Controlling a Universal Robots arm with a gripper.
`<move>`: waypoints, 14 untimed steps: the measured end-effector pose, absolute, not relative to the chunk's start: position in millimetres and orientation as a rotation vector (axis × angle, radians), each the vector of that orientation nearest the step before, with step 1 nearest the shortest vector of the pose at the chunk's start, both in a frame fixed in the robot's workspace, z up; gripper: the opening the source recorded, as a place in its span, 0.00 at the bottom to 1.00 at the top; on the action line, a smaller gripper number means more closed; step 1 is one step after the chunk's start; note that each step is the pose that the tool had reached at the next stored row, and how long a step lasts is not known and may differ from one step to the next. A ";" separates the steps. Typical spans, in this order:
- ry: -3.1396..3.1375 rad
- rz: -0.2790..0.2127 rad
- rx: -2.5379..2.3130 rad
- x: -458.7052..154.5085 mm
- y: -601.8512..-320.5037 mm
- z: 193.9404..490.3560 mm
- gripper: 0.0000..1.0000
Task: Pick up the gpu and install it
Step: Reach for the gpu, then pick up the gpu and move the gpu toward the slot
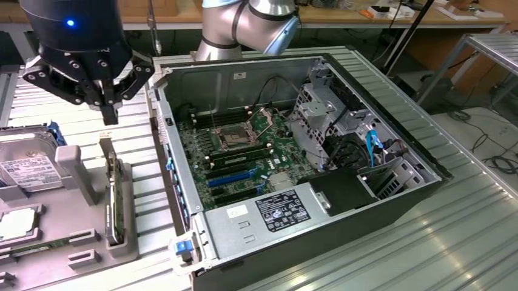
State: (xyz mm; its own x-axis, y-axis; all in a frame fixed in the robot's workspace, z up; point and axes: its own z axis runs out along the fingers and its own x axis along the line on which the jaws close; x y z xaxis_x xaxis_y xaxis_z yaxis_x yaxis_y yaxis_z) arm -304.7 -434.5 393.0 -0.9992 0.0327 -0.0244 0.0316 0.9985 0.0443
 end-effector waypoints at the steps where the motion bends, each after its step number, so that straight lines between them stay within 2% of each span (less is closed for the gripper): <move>1: 3.115 0.069 0.050 -312.1 -438.2 392.9 0.11; 7: 3.115 0.068 0.050 -342.2 -452.0 392.8 0.11; 14: 3.115 0.069 0.050 -346.4 -453.1 392.7 0.11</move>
